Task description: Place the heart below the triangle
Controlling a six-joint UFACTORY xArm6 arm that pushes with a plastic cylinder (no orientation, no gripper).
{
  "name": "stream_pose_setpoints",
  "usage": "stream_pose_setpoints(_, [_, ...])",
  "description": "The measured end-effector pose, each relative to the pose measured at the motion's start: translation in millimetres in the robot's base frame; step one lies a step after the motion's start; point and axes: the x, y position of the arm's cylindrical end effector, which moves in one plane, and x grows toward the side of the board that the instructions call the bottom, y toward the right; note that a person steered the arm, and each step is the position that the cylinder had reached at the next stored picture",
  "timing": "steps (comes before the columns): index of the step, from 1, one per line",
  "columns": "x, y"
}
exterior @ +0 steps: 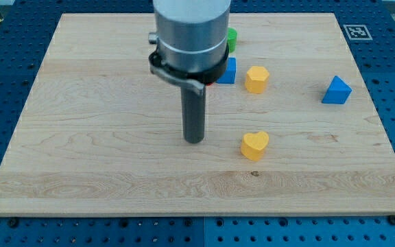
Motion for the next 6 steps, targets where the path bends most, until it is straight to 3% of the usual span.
stream_pose_setpoints(1, [22.4,61.8])
stream_pose_setpoints(2, [-10.4,138.2])
stream_pose_setpoints(3, [-56.3,178.8])
stream_pose_setpoints(4, [-36.4,179.1])
stream_pose_setpoints(5, [11.9,188.3])
stream_pose_setpoints(6, [16.4,235.1])
